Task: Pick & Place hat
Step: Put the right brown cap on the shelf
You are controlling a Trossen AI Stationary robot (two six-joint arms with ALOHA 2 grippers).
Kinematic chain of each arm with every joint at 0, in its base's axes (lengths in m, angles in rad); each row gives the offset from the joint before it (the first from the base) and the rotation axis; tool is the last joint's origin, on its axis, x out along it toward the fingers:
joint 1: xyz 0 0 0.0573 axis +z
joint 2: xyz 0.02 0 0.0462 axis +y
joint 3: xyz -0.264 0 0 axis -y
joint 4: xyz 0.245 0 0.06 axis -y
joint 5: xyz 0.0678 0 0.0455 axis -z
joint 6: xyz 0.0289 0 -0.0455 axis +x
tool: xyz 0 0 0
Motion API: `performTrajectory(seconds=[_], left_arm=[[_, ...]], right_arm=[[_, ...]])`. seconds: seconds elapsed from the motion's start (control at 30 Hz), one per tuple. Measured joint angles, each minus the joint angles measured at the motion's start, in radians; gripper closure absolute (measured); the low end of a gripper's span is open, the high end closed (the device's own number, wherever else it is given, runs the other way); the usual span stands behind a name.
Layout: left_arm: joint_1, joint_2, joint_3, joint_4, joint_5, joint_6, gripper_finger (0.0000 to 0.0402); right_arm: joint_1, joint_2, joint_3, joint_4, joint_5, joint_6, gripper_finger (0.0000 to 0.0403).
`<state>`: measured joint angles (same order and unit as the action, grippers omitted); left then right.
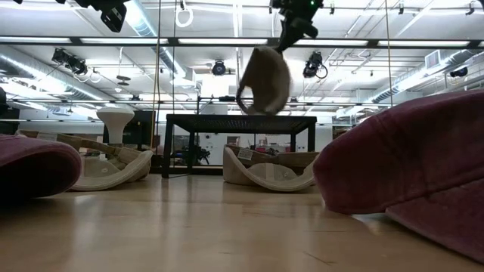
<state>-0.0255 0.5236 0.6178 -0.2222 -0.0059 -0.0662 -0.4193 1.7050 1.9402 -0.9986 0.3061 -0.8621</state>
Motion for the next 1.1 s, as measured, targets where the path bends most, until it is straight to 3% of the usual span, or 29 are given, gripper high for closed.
performTrajectory(seconds=[0.3,0.47,0.77,1.1], left_arm=[[0.000,0.000,0.000,0.000,0.000,0.000,0.0387],[0.000,0.000,0.000,0.000,0.000,0.000,0.0387],[0.000,0.000,0.000,0.000,0.000,0.000,0.0387],[0.000,0.000,0.000,0.000,0.000,0.000,0.0387]], right_arm=[[0.015,0.002,0.037,-0.024,0.001,0.080,0.0403],[0.014,0.021,0.034,-0.046,0.071,0.097,0.0403],[0.008,0.074,0.031,-0.032,0.104,0.156,0.0403],[0.011,0.138,0.031,-0.027,0.073,0.174,0.0403]])
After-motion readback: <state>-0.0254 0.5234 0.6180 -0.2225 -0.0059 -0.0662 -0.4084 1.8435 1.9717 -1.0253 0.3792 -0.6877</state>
